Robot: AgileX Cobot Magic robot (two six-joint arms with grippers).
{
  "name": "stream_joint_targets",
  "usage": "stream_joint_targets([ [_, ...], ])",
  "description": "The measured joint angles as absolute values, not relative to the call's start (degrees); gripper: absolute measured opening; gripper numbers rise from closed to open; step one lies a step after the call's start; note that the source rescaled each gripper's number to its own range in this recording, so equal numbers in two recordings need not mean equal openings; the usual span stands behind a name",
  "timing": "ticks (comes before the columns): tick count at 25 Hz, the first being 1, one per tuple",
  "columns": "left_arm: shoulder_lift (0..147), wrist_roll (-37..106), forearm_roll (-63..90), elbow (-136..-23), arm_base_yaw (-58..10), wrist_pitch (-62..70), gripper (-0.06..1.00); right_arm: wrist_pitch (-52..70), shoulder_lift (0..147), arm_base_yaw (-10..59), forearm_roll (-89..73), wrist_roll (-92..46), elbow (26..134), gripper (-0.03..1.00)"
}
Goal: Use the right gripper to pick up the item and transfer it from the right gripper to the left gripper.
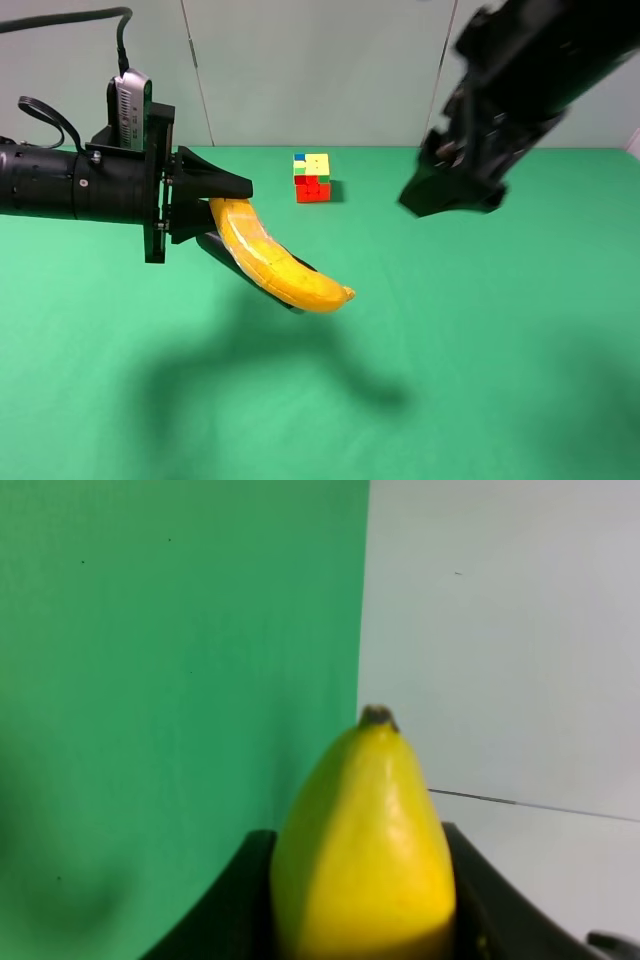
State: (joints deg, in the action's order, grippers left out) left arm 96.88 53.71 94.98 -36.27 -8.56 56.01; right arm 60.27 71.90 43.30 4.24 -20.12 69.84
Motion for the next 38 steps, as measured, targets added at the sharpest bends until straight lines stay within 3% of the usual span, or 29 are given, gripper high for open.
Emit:
stream_joint_targets([
  [8, 96.88, 53.99, 94.98, -36.27, -8.56, 56.01, 0.0, 69.22, 60.05, 35.92, 4.5, -19.5, 69.86, 1.0],
  [15, 96.88, 54.35, 92.97, -36.27, -8.56, 56.01, 0.0, 69.43, 48.05, 35.28, 4.71, -13.6, 68.25, 1.0],
  [23, 96.88, 54.78, 92.69, -36.27, -8.56, 56.65, 0.0, 69.07, 30.42, 35.28, 6.15, -4.47, 50.21, 1.0],
  [29, 96.88, 55.3, 92.69, -36.27, -8.56, 56.81, 0.0, 61.39, 16.06, 35.28, 4.53, -1.51, 37.31, 1.0],
  [38, 96.88, 55.63, 92.69, -36.27, -8.56, 56.81, 0.0, 58.75, 2.31, 35.28, 1.68, -1.38, 28.09, 1.0],
])
